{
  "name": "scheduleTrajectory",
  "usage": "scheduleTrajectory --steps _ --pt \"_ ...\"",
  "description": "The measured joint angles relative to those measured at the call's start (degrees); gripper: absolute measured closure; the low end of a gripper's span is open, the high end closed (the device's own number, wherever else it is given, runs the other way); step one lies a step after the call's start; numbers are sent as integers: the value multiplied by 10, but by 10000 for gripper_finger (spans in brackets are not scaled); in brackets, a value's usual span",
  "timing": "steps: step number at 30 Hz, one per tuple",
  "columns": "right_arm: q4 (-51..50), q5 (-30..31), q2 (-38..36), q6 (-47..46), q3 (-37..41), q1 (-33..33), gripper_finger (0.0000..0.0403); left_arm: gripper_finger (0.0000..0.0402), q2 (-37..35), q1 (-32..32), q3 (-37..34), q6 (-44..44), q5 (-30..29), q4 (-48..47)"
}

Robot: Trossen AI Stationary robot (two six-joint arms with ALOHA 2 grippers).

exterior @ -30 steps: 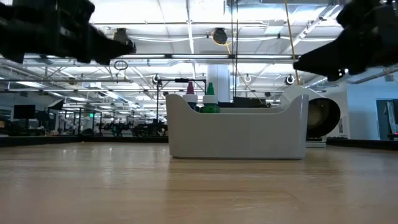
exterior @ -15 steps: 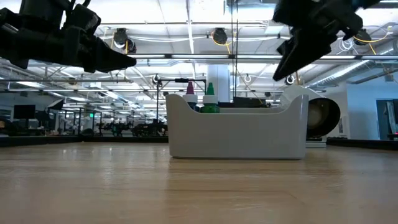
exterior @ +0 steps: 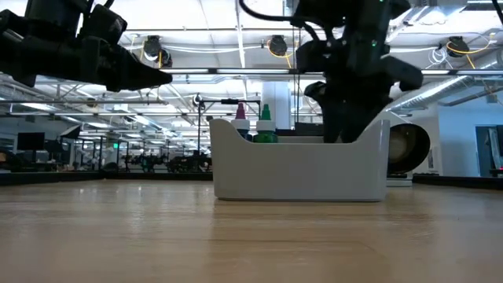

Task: Pick & Place food coloring
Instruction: Adjust the big blue food coloring in the gray bin

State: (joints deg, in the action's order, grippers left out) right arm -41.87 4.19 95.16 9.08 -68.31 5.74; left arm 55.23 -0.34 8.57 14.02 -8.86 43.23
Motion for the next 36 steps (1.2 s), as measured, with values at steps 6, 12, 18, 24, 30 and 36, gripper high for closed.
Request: scheduleTrajectory --steps 6,12,18,24,30,36 --pt "38 12 13 51 -6 0 191 364 0 0 0 14 0 -1" --pt "53 28 12 67 -6 7 173 364 0 0 0 13 0 -21" --pt "84 32 14 53 22 19 176 364 0 0 0 -1 0 -32" --pt "109 59 13 51 52 40 182 364 0 0 0 -6 0 -32" --pt "125 66 12 58 65 49 190 364 0 0 0 -6 0 -29" --pt "102 67 12 59 65 49 206 364 0 0 0 -6 0 -28"
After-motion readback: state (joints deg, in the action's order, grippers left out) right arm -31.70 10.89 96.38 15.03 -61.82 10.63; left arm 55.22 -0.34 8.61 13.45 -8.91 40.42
